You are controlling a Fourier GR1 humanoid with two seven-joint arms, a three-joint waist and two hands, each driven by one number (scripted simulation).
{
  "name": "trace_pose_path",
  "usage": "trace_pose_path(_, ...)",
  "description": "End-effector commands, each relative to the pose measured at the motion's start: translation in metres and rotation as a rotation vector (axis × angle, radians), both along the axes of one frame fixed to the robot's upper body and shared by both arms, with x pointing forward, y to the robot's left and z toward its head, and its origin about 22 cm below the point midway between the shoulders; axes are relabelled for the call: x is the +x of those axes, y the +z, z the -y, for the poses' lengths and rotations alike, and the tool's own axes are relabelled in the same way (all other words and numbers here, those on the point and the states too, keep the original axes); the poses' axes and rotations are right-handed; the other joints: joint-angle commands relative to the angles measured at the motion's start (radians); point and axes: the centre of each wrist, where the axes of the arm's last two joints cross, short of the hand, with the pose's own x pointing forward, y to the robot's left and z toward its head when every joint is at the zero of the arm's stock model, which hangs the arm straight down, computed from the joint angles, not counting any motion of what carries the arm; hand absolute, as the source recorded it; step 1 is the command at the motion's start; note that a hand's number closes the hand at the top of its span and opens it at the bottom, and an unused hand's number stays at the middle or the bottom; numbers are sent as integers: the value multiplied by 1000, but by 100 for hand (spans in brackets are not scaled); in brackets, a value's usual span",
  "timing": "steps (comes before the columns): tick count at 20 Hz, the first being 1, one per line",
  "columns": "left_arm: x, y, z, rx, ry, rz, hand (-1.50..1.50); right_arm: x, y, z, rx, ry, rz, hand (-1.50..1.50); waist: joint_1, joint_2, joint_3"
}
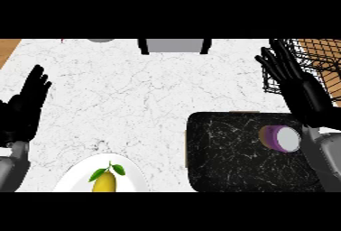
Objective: Pick the can from the tray and place it in the tiered basket
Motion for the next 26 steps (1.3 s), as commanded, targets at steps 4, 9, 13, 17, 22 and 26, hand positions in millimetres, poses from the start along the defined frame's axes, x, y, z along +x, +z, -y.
trace_pose_path(4, -13, -11, -17, 158, 34, 1, 0, -31, -27, 52, 248, -588, 13, 150, -66, 7, 24)
trace_pose_path(9, -24, -19, -27, 161, 67, -41, 0, -90, -109, 120, 288, -1275, -302, -150, -159, 28, 22)
trace_pose_path(13, -32, -33, -18, 165, 31, -56, 0, -138, -139, 94, 363, -1569, -302, -150, -107, 5, 18)
trace_pose_path(17, -23, -27, -9, 192, -14, -33, 0, -172, -114, 59, 305, -1575, -288, -150, -58, 13, 14)
trace_pose_path(22, -23, -28, 5, 198, -53, -13, 0, -229, -117, 57, -7, -1411, -538, -150, -12, 27, 12)
trace_pose_path(26, -19, -21, 14, 209, -92, 6, 0, -240, -81, 56, -111, -1315, -636, -150, 18, 34, 12)
